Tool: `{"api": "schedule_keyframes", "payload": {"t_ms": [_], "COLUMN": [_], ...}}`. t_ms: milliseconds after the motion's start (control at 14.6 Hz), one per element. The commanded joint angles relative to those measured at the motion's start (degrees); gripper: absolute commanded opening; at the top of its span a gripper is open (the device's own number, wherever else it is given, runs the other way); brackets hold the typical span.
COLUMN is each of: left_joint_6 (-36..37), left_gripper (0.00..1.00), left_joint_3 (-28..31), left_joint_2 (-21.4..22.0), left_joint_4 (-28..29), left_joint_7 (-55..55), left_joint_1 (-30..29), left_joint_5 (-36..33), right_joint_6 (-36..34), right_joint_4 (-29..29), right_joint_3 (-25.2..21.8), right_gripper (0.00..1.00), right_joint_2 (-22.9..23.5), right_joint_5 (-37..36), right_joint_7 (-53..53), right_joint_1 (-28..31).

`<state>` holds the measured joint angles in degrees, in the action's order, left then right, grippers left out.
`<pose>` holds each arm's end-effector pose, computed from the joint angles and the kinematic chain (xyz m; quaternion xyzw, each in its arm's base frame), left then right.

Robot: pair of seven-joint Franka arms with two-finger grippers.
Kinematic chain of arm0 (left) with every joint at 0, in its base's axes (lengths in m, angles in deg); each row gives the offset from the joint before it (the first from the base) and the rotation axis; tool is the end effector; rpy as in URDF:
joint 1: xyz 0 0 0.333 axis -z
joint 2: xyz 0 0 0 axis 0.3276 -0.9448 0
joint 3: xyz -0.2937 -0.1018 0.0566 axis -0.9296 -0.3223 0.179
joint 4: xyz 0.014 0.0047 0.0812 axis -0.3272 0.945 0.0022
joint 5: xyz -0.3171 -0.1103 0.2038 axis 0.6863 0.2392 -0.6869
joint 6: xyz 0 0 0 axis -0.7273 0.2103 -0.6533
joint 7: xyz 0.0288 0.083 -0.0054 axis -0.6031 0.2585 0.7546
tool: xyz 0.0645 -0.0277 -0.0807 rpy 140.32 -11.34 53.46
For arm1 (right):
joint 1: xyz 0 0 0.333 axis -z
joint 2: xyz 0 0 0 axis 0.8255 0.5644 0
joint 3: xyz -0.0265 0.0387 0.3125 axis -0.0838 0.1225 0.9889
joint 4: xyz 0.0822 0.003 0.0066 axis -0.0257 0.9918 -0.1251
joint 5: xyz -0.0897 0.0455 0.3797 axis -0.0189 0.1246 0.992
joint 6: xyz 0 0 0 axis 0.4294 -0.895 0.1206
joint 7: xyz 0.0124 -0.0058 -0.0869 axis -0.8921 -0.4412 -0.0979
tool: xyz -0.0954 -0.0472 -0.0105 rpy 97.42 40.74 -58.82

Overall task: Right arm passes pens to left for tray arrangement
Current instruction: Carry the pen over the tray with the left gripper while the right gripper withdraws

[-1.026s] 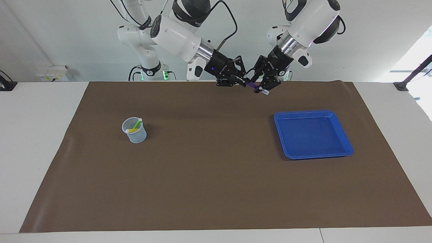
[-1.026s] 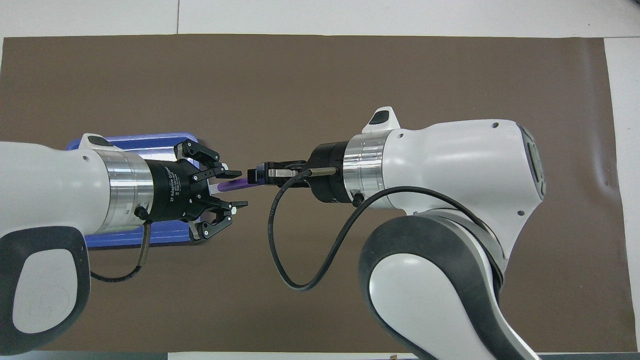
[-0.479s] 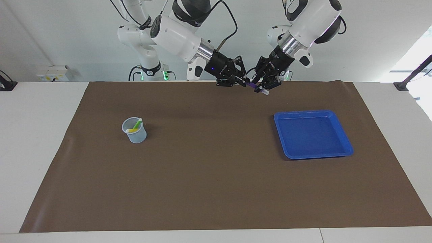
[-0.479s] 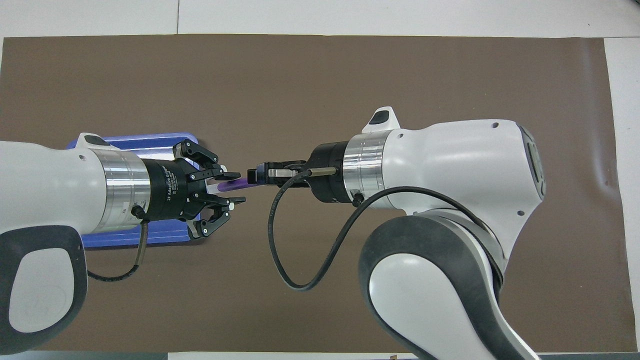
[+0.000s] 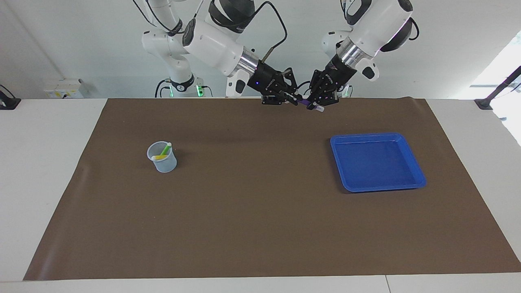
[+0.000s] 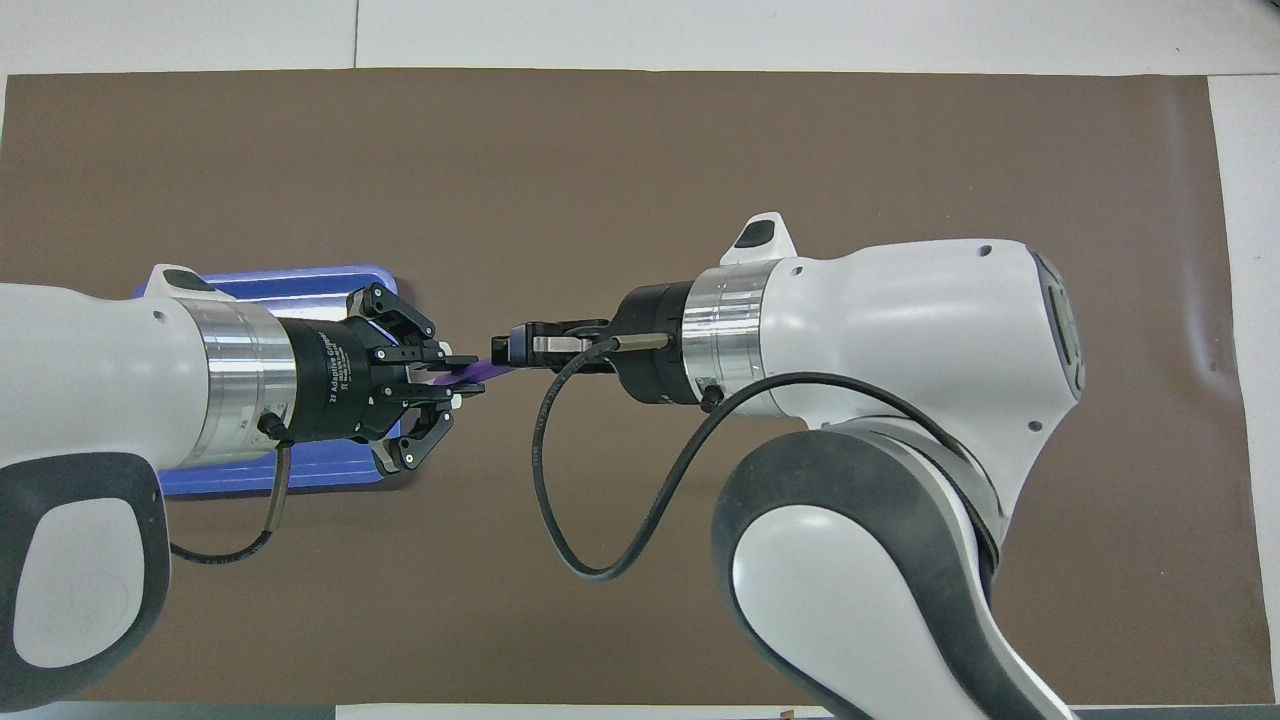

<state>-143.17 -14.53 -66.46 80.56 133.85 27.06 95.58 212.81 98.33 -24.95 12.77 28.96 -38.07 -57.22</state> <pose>0.4583 -0.2386 0.5904 0.6345 0.7295 -0.1680 0.1925 0.5100 0.3554 0.5691 -0.8920 -0.0176 -0.0455 0.4495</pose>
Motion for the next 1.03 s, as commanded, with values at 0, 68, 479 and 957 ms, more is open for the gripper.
{"api": "schedule_keyframes", "payload": {"t_ms": [0,68,479,957], "left_joint_6": [-0.15,-0.15,-0.59,3.10], "left_gripper": [0.00,0.00,0.00,0.00], "left_joint_3": [0.07,0.07,-0.02,0.34], "left_joint_2": [1.62,1.54,1.54,1.54], "left_joint_4": [1.33,1.42,1.42,4.40], "left_joint_7": [0.12,0.12,-2.50,-39.80], "left_joint_1": [-0.55,-0.55,-2.57,-13.72], "left_joint_5": [-1.06,-1.06,-1.06,-1.06], "right_joint_6": [0.03,0.02,-2.95,-11.83], "right_joint_4": [-0.54,-0.54,1.04,1.48], "right_joint_3": [0.50,0.33,-6.43,-16.27], "right_gripper": [0.00,0.43,1.00,1.00], "right_joint_2": [0.34,0.25,-3.35,-5.11], "right_joint_5": [0.25,-0.36,-16.10,-29.17], "right_joint_7": [1.11,1.11,0.77,0.76], "right_joint_1": [0.34,0.43,1.13,1.05]}}
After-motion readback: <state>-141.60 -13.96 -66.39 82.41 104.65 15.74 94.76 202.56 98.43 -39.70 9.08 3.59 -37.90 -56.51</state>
